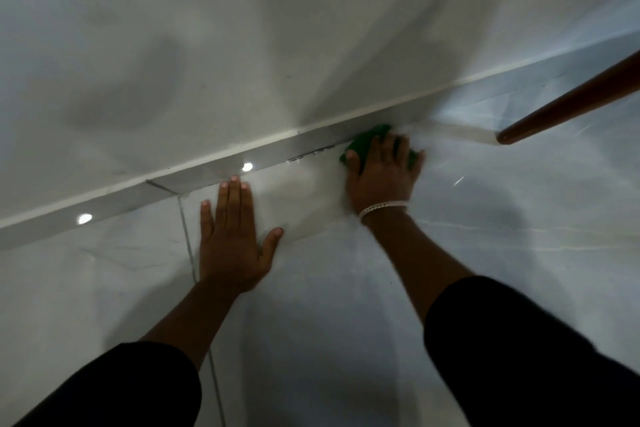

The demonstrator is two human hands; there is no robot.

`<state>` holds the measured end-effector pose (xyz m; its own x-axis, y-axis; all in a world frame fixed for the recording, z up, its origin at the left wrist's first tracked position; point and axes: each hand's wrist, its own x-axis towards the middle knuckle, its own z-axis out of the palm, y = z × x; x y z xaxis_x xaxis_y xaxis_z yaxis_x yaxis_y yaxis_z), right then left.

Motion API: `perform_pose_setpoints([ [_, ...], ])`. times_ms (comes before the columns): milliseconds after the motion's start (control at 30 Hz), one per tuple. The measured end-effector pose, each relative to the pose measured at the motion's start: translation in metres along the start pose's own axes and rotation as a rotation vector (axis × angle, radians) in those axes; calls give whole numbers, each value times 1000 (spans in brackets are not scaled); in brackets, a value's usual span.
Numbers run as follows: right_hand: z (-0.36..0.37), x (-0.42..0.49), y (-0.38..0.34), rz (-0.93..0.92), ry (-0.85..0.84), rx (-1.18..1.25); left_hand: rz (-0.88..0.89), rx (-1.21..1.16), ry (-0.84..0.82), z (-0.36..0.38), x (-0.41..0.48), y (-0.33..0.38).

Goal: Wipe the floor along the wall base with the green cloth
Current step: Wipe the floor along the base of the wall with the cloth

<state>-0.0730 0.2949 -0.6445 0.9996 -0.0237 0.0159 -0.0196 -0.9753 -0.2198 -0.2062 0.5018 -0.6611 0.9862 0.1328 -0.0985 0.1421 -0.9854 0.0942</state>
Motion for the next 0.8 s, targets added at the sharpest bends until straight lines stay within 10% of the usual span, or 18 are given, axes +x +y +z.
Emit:
perform_pose_setpoints([
  [233,8,-36,-42,-352,-99,17,-3,-19,-33,1,0,-4],
  [467,-12,-2,-16,1,-105,-47,-84,-28,3,2,-20,-12],
  [800,-9,-28,-48,-319,-211,-100,-64,-40,-29,0,-21,-18],
])
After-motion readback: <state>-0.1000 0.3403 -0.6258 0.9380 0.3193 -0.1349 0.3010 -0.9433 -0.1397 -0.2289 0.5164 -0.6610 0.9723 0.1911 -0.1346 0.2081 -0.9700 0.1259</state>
